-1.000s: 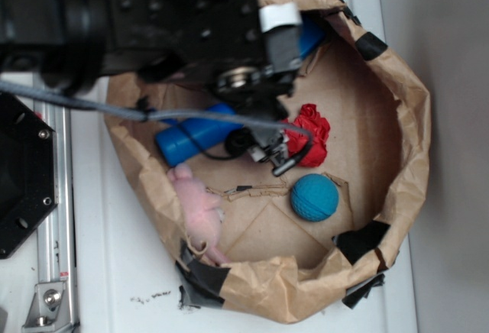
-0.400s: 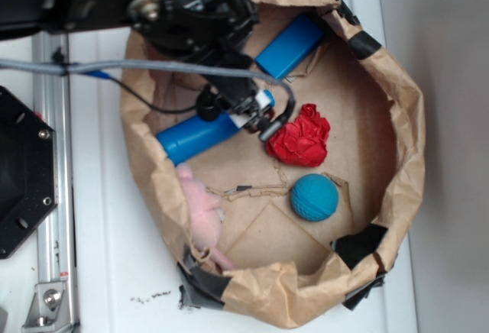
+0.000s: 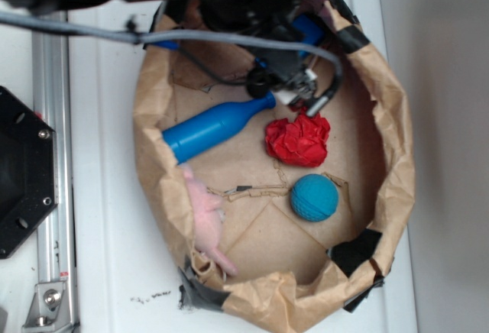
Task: Grab the blue block.
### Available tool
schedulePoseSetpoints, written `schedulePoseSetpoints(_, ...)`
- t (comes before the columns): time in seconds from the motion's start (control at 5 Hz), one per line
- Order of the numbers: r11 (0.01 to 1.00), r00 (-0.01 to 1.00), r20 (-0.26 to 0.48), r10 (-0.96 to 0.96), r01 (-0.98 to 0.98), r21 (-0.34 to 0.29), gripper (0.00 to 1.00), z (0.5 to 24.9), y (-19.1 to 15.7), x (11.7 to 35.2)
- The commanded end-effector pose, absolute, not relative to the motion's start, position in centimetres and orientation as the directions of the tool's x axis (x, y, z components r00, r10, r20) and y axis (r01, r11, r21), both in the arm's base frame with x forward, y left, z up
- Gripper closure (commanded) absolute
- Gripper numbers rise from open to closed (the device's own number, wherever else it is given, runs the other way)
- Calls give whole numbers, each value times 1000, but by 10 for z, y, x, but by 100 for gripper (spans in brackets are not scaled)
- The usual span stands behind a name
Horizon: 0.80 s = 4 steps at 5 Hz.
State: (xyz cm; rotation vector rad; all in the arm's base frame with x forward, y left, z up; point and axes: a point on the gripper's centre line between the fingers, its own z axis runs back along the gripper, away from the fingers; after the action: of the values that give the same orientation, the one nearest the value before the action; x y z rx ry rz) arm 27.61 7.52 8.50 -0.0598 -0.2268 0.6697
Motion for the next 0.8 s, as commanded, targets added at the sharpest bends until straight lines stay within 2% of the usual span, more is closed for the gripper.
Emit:
schedulePoseSetpoints(0.0, 823, 791, 233, 565, -561, -90, 0, 71, 71, 307)
schedulePoseSetpoints(0.2, 832, 810, 216, 545, -554, -24, 0, 46, 67, 311)
schedulePoseSetpoints(0.4, 828, 809, 219, 545, -561, 11, 0, 38, 77, 297)
schedulePoseSetpoints(0.6, 818, 799, 235, 553, -574, 30, 0, 43, 93, 290)
